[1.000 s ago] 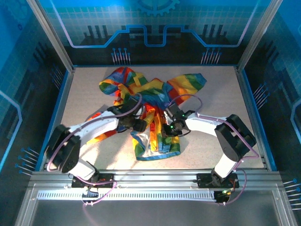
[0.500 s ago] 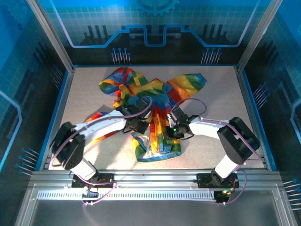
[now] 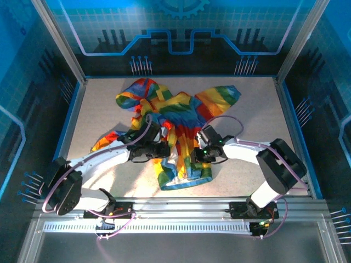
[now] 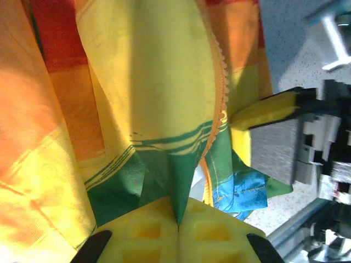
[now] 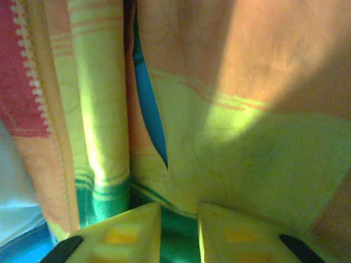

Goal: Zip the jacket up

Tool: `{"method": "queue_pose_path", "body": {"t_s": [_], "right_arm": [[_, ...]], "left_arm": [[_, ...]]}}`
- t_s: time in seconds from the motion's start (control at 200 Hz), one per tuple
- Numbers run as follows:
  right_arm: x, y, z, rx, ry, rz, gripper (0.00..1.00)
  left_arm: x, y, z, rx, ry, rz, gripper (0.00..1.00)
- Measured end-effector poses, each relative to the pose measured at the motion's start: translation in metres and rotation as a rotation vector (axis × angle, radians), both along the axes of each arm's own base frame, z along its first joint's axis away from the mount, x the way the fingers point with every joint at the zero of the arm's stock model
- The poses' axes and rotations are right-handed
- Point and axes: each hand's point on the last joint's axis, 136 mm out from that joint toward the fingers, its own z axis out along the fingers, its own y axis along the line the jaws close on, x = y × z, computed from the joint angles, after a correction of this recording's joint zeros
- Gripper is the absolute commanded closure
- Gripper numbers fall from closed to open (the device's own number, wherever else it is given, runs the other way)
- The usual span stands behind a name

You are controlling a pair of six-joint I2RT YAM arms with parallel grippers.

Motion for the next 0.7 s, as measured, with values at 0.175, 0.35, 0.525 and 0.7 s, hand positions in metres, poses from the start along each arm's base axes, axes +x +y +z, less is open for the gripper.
{"method": "queue_pose_path", "body": {"t_s": [0.175, 0.35, 0.525, 0.7], "right_arm": [[0.001, -0.004, 0.047, 0.066, -0.110, -0.025, 0.66], [0.008, -0.002, 0.092, 0.177, -0.202, -0.064, 0.60], [0.018, 0.014, 0.109, 0.338, -0.148, -0.146, 0.59], [0.030, 0.035, 0.110, 0.436, -0.076, -0.177, 0.58]], "left_arm": [[0.004, -0.018, 0.002, -0.131, 0.059, 0.042, 1.00], [0.012, -0.022, 0.013, -0.204, 0.057, 0.054, 1.00], [0.014, -0.021, 0.014, -0.237, 0.066, 0.058, 1.00], [0.009, -0.019, 0.007, -0.255, 0.085, 0.050, 1.00]]}}
